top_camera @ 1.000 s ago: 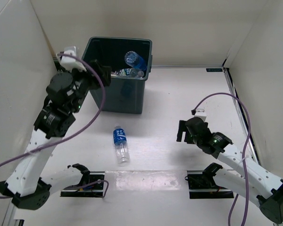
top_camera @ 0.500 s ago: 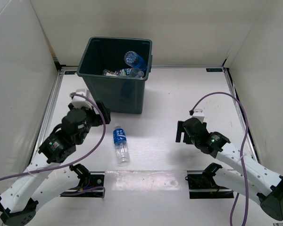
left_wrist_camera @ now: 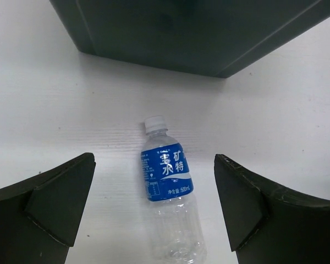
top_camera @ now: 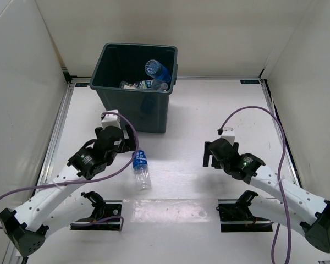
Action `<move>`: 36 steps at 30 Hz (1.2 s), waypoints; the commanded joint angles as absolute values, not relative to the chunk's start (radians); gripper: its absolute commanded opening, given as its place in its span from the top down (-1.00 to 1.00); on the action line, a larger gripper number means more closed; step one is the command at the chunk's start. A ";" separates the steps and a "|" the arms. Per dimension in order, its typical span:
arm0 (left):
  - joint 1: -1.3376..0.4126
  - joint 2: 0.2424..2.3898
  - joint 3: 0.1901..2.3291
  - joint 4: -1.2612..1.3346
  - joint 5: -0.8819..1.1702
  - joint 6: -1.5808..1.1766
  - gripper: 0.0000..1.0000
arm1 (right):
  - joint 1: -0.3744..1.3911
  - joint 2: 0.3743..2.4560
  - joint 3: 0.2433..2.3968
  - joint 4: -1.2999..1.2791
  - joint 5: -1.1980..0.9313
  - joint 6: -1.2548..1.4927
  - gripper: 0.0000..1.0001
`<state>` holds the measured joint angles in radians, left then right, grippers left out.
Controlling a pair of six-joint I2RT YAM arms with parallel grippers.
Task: Put the plastic bottles in the bin
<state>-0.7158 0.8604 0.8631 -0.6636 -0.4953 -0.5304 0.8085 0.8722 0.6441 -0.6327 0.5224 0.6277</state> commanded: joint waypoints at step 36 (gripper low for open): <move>-0.719 1.164 0.749 -0.514 -0.413 -0.610 -1.00 | 0.896 0.897 0.701 -0.653 0.641 0.673 -0.81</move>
<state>-0.7158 1.1614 0.7639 -0.5449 -0.4248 -0.6102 0.8879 0.8909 0.6586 -0.6498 0.6041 0.6552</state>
